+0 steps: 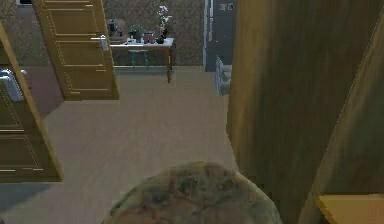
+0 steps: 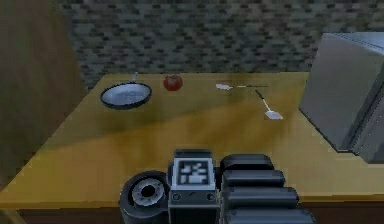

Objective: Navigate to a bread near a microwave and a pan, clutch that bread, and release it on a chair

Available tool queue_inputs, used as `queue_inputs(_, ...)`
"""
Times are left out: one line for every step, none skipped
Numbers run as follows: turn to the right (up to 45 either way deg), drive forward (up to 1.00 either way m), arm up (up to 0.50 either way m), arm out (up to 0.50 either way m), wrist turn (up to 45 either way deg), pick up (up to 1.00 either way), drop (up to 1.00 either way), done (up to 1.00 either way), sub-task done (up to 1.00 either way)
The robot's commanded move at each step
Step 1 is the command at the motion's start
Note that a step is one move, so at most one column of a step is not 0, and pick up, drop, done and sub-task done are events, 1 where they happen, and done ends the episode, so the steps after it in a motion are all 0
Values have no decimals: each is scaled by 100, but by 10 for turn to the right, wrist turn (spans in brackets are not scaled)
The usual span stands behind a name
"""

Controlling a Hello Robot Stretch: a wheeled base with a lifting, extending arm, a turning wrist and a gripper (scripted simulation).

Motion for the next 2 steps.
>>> queue_inputs(0,60,0,0,0,0,0,0,0)
queue_inputs(-270,0,0,0,0,0,0,0,0)
